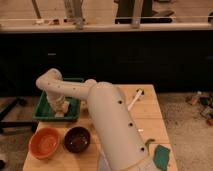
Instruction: Wipe tray with eraser
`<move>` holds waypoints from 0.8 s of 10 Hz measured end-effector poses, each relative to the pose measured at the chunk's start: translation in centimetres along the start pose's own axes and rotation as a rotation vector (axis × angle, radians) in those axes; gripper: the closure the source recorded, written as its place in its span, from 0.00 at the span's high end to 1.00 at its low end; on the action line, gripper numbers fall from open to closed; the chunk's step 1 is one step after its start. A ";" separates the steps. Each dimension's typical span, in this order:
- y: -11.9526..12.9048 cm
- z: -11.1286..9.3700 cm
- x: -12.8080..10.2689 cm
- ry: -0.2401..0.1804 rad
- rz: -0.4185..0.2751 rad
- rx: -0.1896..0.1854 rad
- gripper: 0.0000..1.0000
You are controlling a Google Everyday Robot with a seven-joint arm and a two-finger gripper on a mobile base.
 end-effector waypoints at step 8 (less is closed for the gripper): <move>-1.8 -4.0 1.5 0.091 -0.013 0.022 0.00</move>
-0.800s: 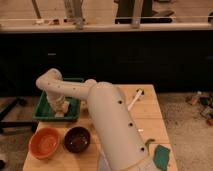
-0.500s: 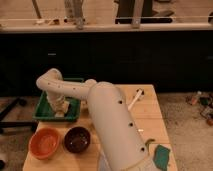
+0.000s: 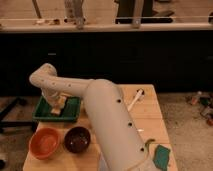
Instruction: Wipe tray with eraser
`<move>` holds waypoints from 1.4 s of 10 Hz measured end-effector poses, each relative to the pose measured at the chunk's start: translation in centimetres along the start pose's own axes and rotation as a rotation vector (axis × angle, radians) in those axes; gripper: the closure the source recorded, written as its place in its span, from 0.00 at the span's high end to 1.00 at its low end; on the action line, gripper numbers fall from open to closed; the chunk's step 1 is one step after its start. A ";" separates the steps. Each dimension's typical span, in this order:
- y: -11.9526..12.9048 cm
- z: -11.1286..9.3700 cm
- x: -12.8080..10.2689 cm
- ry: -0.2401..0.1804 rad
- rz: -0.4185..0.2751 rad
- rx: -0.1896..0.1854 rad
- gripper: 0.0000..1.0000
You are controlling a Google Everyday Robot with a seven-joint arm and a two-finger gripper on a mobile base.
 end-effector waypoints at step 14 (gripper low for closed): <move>-0.9 3.8 -2.0 -0.063 -0.015 -0.056 0.00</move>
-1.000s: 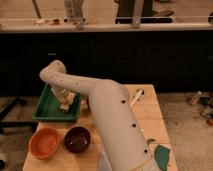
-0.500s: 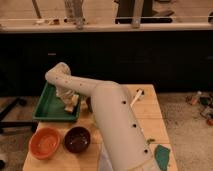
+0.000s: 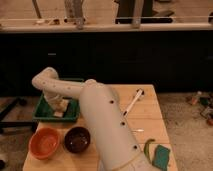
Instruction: Wipe tray with eraser
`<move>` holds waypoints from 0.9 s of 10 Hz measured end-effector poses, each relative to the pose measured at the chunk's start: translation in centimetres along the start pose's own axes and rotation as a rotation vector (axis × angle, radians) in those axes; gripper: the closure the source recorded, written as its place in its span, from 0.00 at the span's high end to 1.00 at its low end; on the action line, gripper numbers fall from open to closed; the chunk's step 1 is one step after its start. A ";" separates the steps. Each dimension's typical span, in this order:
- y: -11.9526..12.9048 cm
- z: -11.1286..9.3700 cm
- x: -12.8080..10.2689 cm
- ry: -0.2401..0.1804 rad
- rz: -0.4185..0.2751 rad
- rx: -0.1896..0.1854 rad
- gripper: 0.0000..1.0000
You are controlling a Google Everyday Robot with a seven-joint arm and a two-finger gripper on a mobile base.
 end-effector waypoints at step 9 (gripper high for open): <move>2.3 -0.2 1.6 0.004 0.004 -0.007 0.00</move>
